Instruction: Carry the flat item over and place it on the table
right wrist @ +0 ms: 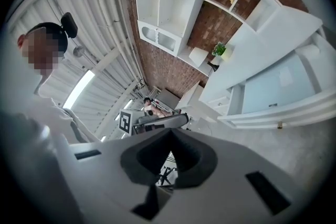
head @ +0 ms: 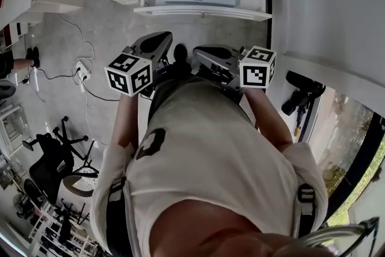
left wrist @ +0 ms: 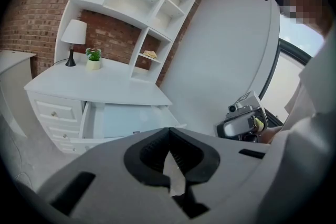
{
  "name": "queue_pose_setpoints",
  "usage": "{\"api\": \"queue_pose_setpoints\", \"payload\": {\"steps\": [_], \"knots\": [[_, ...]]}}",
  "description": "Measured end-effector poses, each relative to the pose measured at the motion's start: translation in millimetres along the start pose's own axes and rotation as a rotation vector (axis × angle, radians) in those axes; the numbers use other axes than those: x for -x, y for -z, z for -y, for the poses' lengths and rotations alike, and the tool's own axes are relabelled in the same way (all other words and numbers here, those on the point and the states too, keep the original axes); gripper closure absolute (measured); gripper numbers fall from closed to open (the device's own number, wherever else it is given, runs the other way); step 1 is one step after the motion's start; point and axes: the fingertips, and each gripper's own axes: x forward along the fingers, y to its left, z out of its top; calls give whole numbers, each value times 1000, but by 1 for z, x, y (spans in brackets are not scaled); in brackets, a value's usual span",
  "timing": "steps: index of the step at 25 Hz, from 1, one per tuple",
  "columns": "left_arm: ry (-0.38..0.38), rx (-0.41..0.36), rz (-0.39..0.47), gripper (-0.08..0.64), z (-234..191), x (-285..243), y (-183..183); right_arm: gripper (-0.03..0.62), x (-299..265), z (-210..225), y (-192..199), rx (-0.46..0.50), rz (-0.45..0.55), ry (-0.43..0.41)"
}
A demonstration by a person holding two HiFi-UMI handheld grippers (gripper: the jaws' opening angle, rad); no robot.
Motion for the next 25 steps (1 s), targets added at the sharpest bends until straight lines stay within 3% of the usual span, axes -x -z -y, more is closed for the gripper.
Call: {"api": "queue_pose_setpoints", "payload": {"steps": [7,25], "knots": [[23,-20,12,540,-5,4,-3,581,-8,0,-3,-14,23,25],[79,-4,-12,540,-65,18,-4,583,-68,10,-34,26,20,114]]}}
